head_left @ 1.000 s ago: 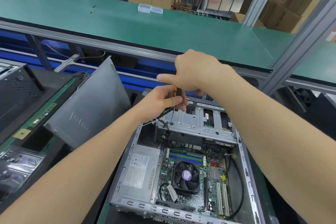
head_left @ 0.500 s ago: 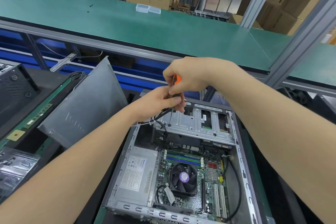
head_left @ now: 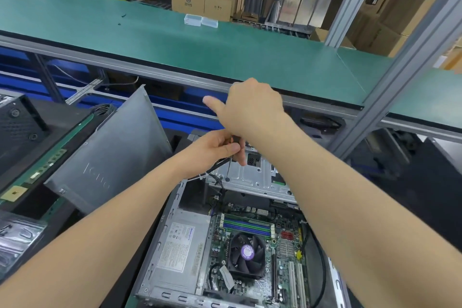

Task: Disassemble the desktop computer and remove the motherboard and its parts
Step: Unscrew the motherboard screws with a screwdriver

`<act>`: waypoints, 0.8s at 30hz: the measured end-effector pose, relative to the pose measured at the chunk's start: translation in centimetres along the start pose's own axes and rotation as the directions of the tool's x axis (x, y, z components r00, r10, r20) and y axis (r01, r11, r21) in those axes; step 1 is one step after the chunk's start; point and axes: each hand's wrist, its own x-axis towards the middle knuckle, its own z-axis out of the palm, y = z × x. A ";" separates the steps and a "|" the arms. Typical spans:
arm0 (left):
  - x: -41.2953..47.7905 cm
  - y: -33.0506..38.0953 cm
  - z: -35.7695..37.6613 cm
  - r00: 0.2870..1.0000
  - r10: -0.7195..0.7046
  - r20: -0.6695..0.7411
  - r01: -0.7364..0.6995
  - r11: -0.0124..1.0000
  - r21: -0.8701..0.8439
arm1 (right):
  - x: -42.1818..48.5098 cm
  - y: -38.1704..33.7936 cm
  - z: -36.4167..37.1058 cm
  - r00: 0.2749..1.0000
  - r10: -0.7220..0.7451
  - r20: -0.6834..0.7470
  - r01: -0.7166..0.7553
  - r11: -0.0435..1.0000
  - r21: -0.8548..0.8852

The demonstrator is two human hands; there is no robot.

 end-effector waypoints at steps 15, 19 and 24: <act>0.5 0.1 -0.4 0.997 0.005 0.076 0.000 0.997 -0.073 | 1.2 5.1 0.4 0.731 -0.677 0.080 0.672 0.736 0.083; 0.6 0.4 -0.4 0.993 0.048 0.105 -0.027 0.982 -0.187 | 1.7 4.5 0.1 0.668 -0.735 0.120 0.726 0.678 0.113; 0.3 0.3 0.5 0.999 0.021 0.045 -0.010 0.975 -0.223 | 0.2 4.3 0.8 0.791 -0.612 0.008 0.606 0.785 0.129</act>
